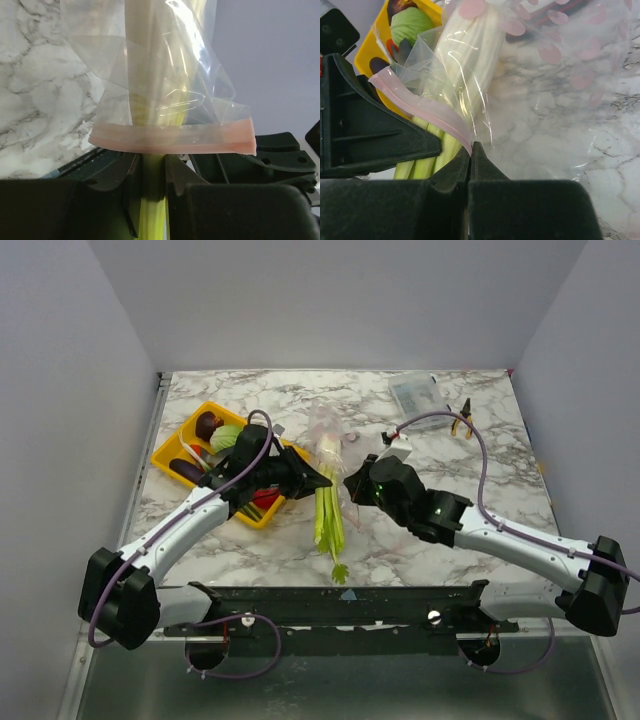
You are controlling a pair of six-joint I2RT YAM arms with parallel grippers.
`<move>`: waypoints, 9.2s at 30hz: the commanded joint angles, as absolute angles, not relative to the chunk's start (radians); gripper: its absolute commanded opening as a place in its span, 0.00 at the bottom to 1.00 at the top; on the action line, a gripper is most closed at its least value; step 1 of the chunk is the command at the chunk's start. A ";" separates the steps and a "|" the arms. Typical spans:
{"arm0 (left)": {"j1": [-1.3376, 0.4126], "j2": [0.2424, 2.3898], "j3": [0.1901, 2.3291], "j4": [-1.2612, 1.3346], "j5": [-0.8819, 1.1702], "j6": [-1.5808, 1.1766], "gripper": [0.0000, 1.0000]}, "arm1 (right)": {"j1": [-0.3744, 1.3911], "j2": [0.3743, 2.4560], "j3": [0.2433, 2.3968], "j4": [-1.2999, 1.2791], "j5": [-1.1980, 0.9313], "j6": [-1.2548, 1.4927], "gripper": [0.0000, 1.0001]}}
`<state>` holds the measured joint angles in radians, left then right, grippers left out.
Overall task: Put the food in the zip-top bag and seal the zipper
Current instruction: Place the fake vegetable in the zipper food storage bag, then adjust the zipper food storage bag at the center of the board, then pick up the fake vegetable from the bin.
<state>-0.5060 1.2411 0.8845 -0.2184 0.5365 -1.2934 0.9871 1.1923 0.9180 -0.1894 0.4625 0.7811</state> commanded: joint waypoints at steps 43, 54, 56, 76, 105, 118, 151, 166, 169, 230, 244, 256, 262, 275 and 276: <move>-0.542 1.157 0.896 -0.283 0.533 -0.753 0.50 | 1.064 1.241 1.001 -0.162 0.553 1.038 0.00; -0.626 1.143 0.978 -0.640 0.467 -0.475 0.50 | 1.065 1.256 1.006 -0.152 0.522 0.965 0.00; -0.629 1.144 0.992 -0.687 0.413 -0.451 0.51 | 1.064 1.259 0.993 -0.139 0.508 0.955 0.00; -0.506 0.918 0.800 -0.535 0.557 -0.567 0.93 | 1.063 1.216 1.022 -0.152 0.444 0.909 0.00; -0.506 1.191 1.244 -0.518 0.812 -0.690 0.00 | 1.063 1.176 1.337 -0.501 0.579 0.715 0.00; -0.534 1.168 1.349 -0.555 0.839 -0.852 0.00 | 1.022 1.257 1.486 -0.651 0.627 0.539 0.00; -0.595 1.181 1.130 -0.171 0.782 -1.116 0.00 | 0.881 1.441 1.748 -0.931 0.441 0.530 0.00; -0.358 1.240 1.072 -0.146 0.806 -1.138 0.00 | 0.640 1.777 2.022 -0.980 0.153 0.353 0.00; -0.357 1.224 1.115 -0.195 0.798 -1.106 0.00 | 0.641 1.731 2.006 -0.938 0.069 0.347 0.00; -0.286 1.156 1.163 -0.301 0.725 -0.795 0.55 | 0.458 1.615 1.925 -1.054 0.009 0.222 0.00; 0.130 1.249 1.026 -0.488 0.343 -0.801 0.66 | 0.459 1.588 1.924 -1.049 0.008 0.213 0.00; 0.219 1.557 1.187 -0.384 0.045 -0.538 0.53 | 0.457 1.556 1.869 -1.009 -0.042 0.213 0.00; 0.230 1.785 1.380 -0.558 0.068 -0.435 0.43 | 0.458 1.549 1.856 -1.000 -0.044 0.212 0.00; 0.265 1.871 1.381 -0.582 0.109 -0.532 0.50 | 0.458 1.536 1.860 -0.999 -0.058 0.228 0.00; 0.266 1.875 1.390 -0.589 0.111 -0.527 0.50 | 0.457 1.536 1.859 -0.998 -0.057 0.230 0.00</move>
<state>0.2554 1.8523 1.3701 -0.5697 0.0925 -0.5251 0.4606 1.5738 1.8633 -1.0183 -0.0257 0.2344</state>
